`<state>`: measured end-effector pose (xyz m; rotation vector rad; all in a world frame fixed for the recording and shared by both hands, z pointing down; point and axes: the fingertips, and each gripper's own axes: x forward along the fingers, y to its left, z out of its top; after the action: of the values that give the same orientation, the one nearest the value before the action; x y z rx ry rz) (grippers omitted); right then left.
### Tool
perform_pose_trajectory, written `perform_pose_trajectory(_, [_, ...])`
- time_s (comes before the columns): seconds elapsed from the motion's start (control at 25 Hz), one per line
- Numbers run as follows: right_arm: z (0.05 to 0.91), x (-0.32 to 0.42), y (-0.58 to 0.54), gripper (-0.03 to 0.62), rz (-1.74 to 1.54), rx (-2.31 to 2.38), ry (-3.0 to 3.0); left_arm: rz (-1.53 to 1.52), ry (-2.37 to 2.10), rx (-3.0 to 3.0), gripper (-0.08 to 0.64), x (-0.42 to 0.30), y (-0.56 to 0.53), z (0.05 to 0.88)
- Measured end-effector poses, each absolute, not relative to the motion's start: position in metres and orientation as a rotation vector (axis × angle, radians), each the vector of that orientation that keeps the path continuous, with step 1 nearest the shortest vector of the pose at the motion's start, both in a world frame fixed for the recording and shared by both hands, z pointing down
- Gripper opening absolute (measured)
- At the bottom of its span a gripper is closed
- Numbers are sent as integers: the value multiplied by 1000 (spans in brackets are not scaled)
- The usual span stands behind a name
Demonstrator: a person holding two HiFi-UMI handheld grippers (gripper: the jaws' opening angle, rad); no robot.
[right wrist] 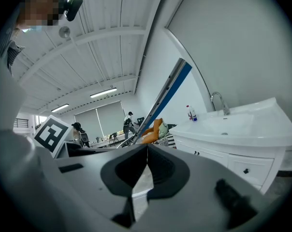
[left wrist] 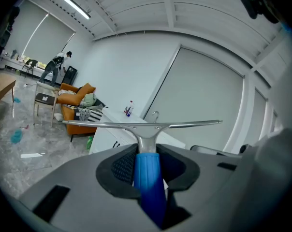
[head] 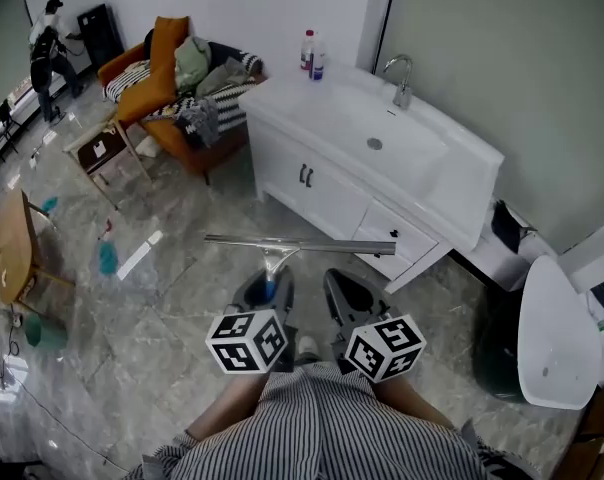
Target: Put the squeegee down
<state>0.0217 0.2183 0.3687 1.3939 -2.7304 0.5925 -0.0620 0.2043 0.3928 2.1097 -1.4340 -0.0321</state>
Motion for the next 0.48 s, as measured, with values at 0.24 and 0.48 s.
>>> perform_pose_trajectory(0.24, [369, 36, 150, 15, 590, 1361, -2741, -21, -1451, 2109, 115, -43, 138, 394])
perform_pose_trajectory(0.48, [372, 49, 98, 15, 604, 1339, -2748, -36, -1493, 2088, 115, -37, 88, 393])
